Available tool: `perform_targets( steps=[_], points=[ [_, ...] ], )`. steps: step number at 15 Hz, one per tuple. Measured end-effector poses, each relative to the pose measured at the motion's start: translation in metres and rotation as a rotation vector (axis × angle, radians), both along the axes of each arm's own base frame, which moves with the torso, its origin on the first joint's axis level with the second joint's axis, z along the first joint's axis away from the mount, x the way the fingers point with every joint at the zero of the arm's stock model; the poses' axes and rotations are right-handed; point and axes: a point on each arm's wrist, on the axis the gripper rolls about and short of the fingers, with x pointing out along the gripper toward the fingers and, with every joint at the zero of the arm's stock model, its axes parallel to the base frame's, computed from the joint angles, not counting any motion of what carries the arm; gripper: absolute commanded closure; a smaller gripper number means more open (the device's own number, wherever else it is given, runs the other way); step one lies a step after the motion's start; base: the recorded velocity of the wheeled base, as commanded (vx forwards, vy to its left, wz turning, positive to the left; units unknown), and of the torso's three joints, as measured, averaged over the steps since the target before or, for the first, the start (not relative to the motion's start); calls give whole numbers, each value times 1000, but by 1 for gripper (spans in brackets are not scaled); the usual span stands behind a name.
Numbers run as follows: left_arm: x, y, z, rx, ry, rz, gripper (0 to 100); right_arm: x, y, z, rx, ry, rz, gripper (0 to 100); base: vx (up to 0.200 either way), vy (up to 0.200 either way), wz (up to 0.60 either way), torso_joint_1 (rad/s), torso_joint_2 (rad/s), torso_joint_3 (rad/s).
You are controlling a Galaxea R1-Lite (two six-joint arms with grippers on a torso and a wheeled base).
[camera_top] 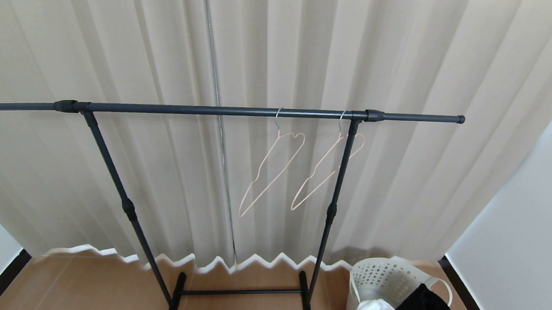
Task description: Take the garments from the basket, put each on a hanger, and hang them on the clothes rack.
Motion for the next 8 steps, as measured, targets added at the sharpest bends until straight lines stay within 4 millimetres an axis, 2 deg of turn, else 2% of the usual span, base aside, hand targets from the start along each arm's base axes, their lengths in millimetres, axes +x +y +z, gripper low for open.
perform_targets(
  steps=[6,8],
  points=[
    [0,0,0,0,0,0,0,0,0,0,4,0,0,0,0,0,0,0,0,0],
    [0,0,0,1,0,0,0,0,0,0,1,0,1,0,0,0,0,-107,242,132]
  ],
)
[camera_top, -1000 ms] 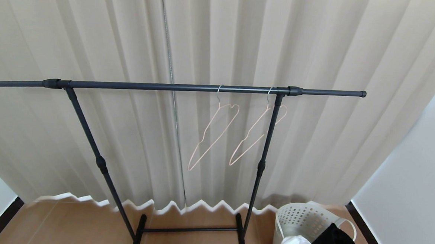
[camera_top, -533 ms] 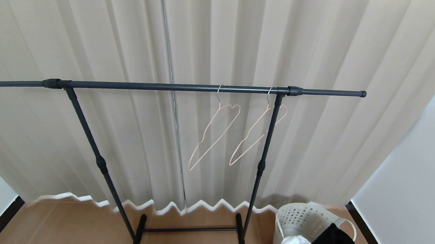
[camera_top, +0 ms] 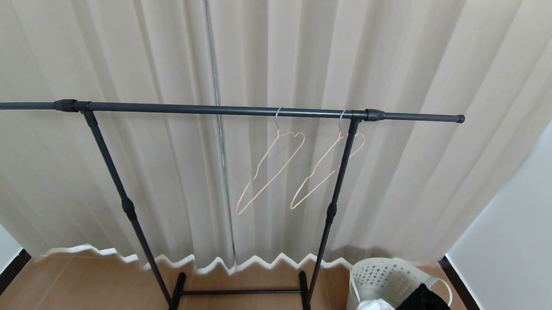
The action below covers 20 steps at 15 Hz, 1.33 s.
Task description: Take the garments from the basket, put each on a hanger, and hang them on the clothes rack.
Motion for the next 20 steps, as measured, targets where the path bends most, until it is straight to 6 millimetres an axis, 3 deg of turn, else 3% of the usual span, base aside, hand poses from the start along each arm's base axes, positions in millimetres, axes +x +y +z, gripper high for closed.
perform_targets(
  steps=[20],
  points=[
    [0,0,0,-1,1,1,0,0,0,0,7,0,-2,0,0,0,0,-150,352,202]
  ],
)
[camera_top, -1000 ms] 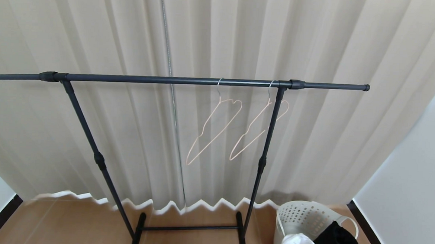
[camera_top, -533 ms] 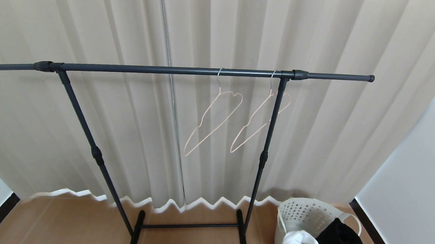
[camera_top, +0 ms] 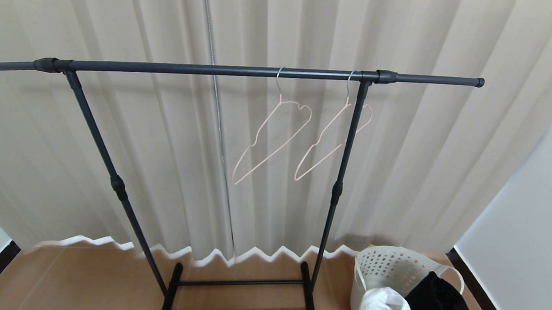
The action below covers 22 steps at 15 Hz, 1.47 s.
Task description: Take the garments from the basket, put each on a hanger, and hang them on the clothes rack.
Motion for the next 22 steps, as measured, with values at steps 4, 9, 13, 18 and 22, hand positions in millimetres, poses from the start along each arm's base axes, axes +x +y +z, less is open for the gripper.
perform_targets(
  steps=[4,9,13,18,22],
  points=[
    [0,0,0,0,0,-1,0,0,0,0,1,0,0,0,0,0,0,-197,504,311],
    [0,0,0,0,0,-3,0,0,0,0,0,0,0,0,0,0,0,-195,543,347],
    [0,0,0,0,0,-3,0,0,0,0,1,-1,0,0,0,0,0,-159,513,349],
    [0,0,0,0,-1,-1,0,0,0,0,3,-1,-1,0,0,0,0,-121,490,360],
    [0,0,0,-1,0,-1,0,0,0,0,1,-1,0,0,0,0,0,-72,460,372]
  ],
)
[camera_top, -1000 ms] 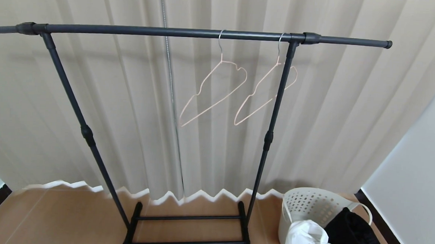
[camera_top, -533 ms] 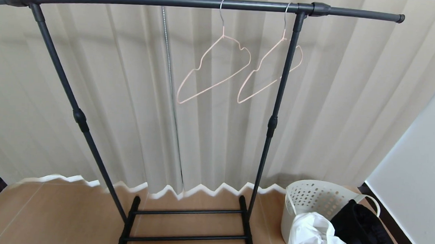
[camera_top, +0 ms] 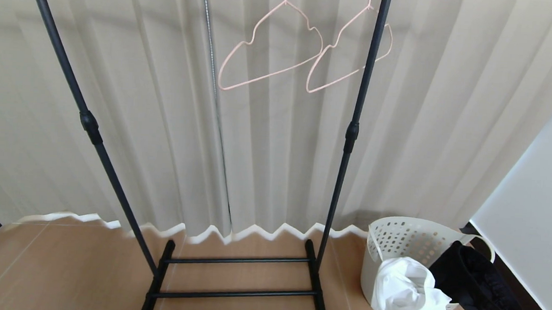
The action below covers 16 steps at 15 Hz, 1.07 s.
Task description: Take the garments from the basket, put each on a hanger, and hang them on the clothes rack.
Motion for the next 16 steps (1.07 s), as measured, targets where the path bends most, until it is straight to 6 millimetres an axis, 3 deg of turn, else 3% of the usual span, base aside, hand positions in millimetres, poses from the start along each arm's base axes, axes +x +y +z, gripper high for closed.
perform_targets(
  steps=[3,7,13,16],
  points=[
    [0,0,0,0,1,0,0,0,0,0,-1,1,0,0,0,0,0,-27,294,263],
    [0,0,0,1,2,-1,0,0,0,0,-6,1,2,0,0,0,0,-5,37,32],
    [0,0,0,1,2,-2,0,0,0,0,-2,1,1,0,0,0,-600,1,3,8],
    [0,0,0,1,2,-2,0,0,0,0,0,0,-1,0,0,-133,0,3,2,6]
  ],
)
